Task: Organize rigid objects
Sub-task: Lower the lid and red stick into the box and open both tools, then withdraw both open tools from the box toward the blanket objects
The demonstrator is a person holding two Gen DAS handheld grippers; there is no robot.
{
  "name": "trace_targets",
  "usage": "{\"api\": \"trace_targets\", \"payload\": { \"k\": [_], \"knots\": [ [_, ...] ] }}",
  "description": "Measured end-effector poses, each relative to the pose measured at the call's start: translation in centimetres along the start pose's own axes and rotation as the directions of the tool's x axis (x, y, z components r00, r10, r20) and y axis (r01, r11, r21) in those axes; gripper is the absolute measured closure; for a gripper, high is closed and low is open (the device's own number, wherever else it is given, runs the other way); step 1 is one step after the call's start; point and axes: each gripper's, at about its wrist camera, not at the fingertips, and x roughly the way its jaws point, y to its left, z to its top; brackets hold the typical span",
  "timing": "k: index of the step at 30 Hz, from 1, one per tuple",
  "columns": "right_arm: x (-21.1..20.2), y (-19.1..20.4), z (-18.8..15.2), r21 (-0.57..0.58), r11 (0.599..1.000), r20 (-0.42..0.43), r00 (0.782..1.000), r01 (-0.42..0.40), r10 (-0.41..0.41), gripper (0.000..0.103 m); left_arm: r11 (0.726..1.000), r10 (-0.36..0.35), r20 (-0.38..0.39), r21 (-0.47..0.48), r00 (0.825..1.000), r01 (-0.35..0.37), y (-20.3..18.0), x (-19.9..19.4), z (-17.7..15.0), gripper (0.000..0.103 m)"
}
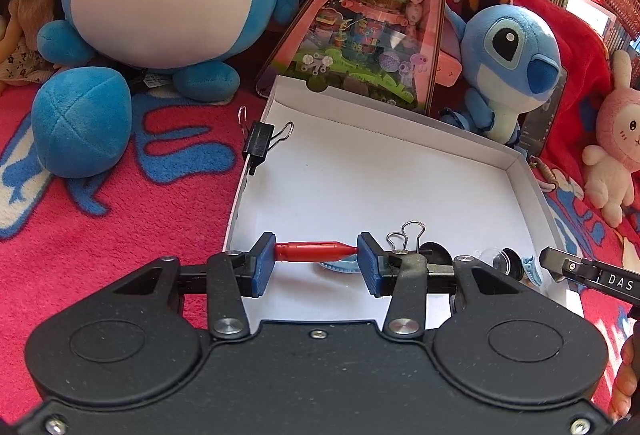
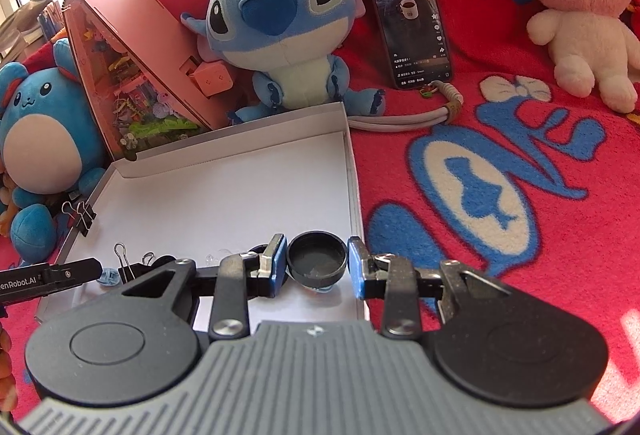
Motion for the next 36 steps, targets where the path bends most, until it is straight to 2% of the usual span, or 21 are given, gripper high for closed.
{"api": "trace_targets", "payload": {
  "k": [6, 8, 11, 15, 22, 31, 36],
  "knots": [
    [0.1, 0.2, 0.0, -0.007, 1.000, 0.004, 1.000, 0.006, -0.006, 0.061, 1.000, 0.002, 0.007, 0.007, 1.000, -0.002, -0.1, 0.1, -0.1, 0.061],
    [0.1, 0.2, 0.0, -0.007, 1.000, 0.007, 1.000, 0.008, -0.008, 0.049, 1.000, 0.003, 0.007, 0.007, 1.000, -0.003, -0.1, 0.1, 0.0, 0.060],
    [0.1, 0.1, -0.1, -0.003, 1.000, 0.011, 1.000, -0.003, 0.003, 0.048, 1.000, -0.007, 0.007, 0.001, 1.000, 0.007, 0.0, 0.1, 0.0, 0.057],
    [-0.1, 0.1, -0.2, -0.005, 1.000, 0.018, 1.000, -0.019, 0.019, 0.043, 1.000, -0.017, 0.015, 0.016, 1.000, 0.017, -0.2, -0.2, -0.1, 0.047],
    [-1.5, 1.0, -0.9, -0.085, 0.996, 0.054, 0.998, -0.028, 0.033, 0.031, 0.999, -0.023, 0.064, 0.041, 0.998, 0.021, -0.9, -2.0, -0.8, 0.025],
    [-4.6, 2.2, -2.6, -0.200, 0.979, 0.111, 0.991, -0.045, 0.069, 0.018, 0.990, -0.061, 0.106, 0.130, 0.992, 0.047, -2.2, -4.8, -2.6, 0.021],
    [-6.4, 2.6, -3.7, -0.256, 0.965, 0.137, 0.986, -0.052, 0.090, 0.015, 0.982, -0.093, 0.118, 0.175, 0.989, 0.072, -2.8, -6.7, -4.3, 0.020]
  ]
}}
